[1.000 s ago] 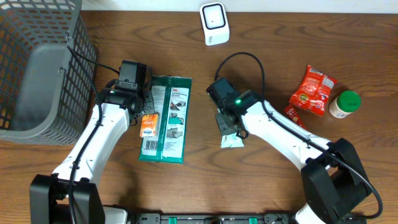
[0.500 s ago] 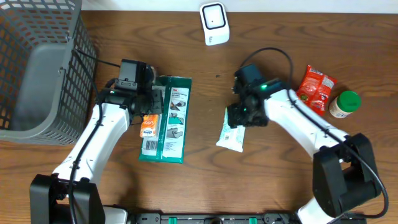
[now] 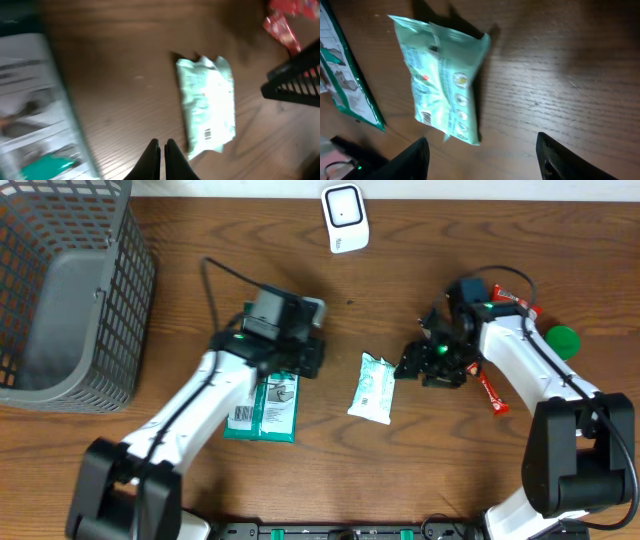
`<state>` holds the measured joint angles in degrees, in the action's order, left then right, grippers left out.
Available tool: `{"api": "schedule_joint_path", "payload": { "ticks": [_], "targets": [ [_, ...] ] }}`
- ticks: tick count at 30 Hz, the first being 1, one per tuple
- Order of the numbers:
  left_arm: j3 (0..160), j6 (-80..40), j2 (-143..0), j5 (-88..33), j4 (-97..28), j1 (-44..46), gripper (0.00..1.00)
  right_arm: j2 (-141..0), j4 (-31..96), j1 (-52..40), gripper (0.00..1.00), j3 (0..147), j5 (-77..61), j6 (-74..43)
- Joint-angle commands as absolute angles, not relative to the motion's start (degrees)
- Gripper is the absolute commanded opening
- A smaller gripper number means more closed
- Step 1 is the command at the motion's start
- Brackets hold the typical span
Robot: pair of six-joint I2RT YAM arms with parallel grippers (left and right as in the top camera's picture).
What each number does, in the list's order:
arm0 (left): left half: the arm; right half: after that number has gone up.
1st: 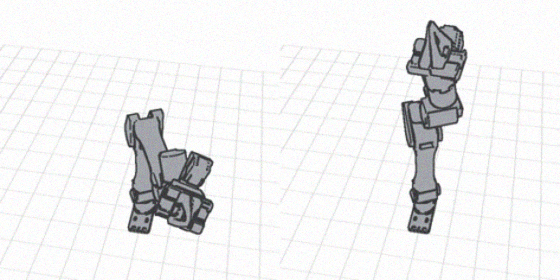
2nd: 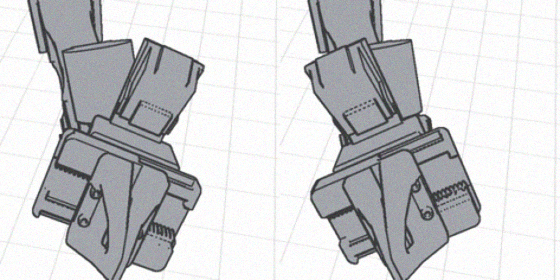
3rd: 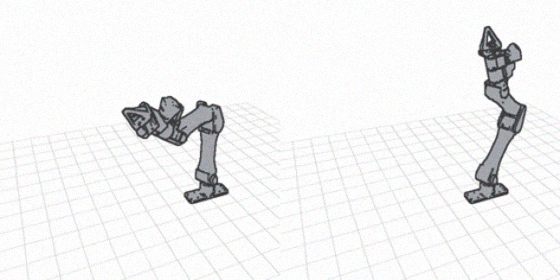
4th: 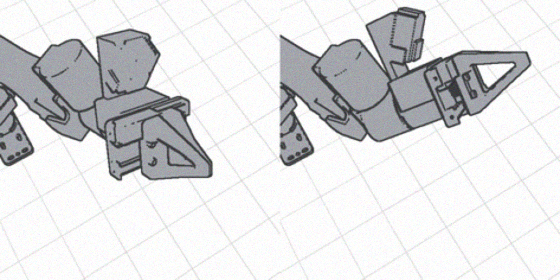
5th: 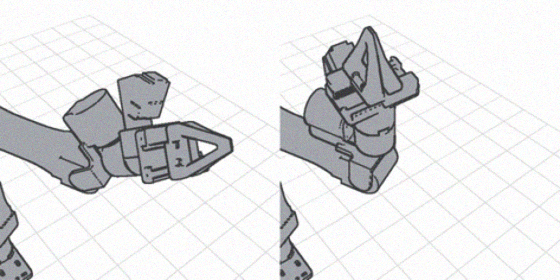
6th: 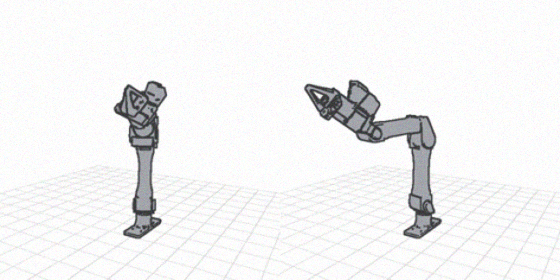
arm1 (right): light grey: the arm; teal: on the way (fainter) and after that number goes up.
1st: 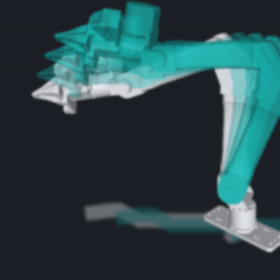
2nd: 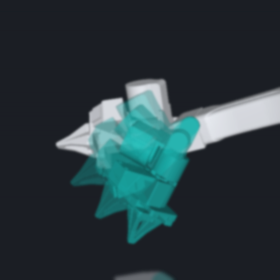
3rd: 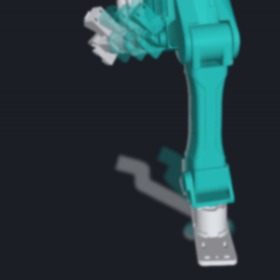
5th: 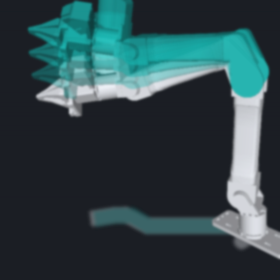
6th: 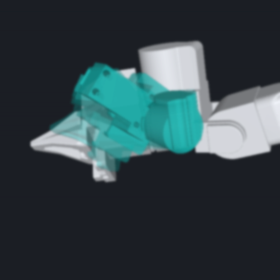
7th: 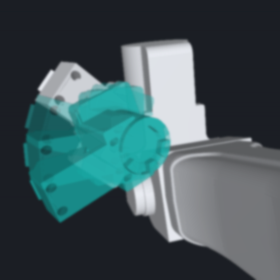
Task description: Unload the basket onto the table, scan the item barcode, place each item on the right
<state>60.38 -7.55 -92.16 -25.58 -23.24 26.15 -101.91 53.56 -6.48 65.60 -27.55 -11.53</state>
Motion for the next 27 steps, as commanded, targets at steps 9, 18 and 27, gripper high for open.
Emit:
{"api": "schedule_joint_path", "payload": {
  "ticks": [9, 18, 27],
  "targets": [
    [59.72, -8.45, -103.02, -26.37, -16.95, 36.18, 0.07, -102.54, 36.36, -4.16, 0.50, 48.93, -44.27, -7.97],
    [59.72, -10.11, -106.15, -24.84, -14.44, 37.21, 0.07, -102.54, 25.58, -4.21, 0.45, 44.14, -45.12, -11.57],
    [59.72, -11.94, -107.26, -23.31, -14.44, 37.23, 0.08, -102.54, 14.09, -4.60, 0.49, 39.53, -45.12, -18.28]
  ]
}}
